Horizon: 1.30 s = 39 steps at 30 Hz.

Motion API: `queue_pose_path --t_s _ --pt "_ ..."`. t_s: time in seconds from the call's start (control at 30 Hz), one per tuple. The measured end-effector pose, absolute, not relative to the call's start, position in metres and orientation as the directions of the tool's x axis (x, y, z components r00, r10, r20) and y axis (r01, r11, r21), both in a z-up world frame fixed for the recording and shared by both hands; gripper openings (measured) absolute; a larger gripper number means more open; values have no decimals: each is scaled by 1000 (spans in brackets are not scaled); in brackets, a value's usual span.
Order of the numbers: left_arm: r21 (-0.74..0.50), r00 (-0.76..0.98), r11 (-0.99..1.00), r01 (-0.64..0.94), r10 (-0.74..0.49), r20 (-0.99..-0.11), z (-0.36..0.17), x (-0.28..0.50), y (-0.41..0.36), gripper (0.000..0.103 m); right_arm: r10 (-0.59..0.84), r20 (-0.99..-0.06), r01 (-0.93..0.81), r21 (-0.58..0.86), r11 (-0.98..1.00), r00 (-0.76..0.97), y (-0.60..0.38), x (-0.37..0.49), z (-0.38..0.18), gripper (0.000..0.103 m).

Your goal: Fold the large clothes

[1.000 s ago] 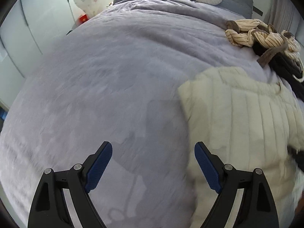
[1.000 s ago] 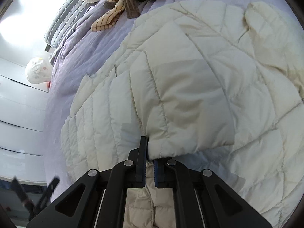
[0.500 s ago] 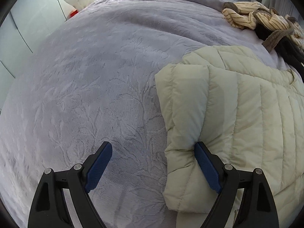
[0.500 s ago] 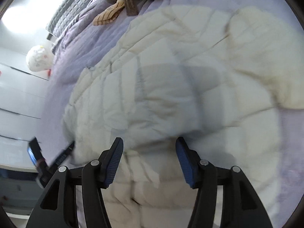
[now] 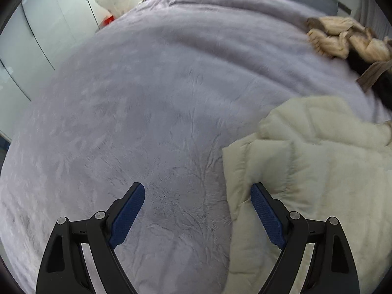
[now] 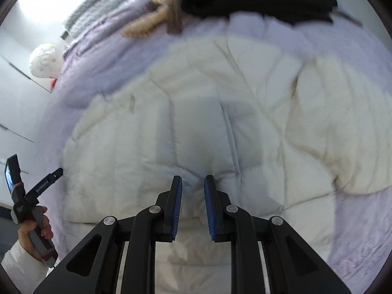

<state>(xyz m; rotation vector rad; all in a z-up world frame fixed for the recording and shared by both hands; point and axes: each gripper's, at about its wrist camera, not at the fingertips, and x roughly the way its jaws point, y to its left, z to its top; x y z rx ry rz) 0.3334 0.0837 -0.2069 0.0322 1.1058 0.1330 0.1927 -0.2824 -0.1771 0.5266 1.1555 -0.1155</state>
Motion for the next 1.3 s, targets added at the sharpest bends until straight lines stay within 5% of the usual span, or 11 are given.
queue_pose_path --t_s 0.57,0.77,0.97,1.07,1.3 --pt "91 438 986 -143 145 -887 -184 327 96 89 237 -866 437 437 787 440 -329 174 -172 22" --pt "94 463 994 -48 105 -880 -158 293 71 89 273 -843 445 488 751 464 -342 153 -157 42" --pt "42 439 997 58 13 -898 -148 250 33 89 320 -828 483 537 692 461 -356 123 -156 45" --pt "7 399 992 126 -44 -916 -146 231 8 89 328 -826 493 544 679 459 -360 106 -154 56" --pt "-27 344 964 264 -121 -931 -145 189 -53 89 348 -827 525 552 647 441 -370 70 -159 65"
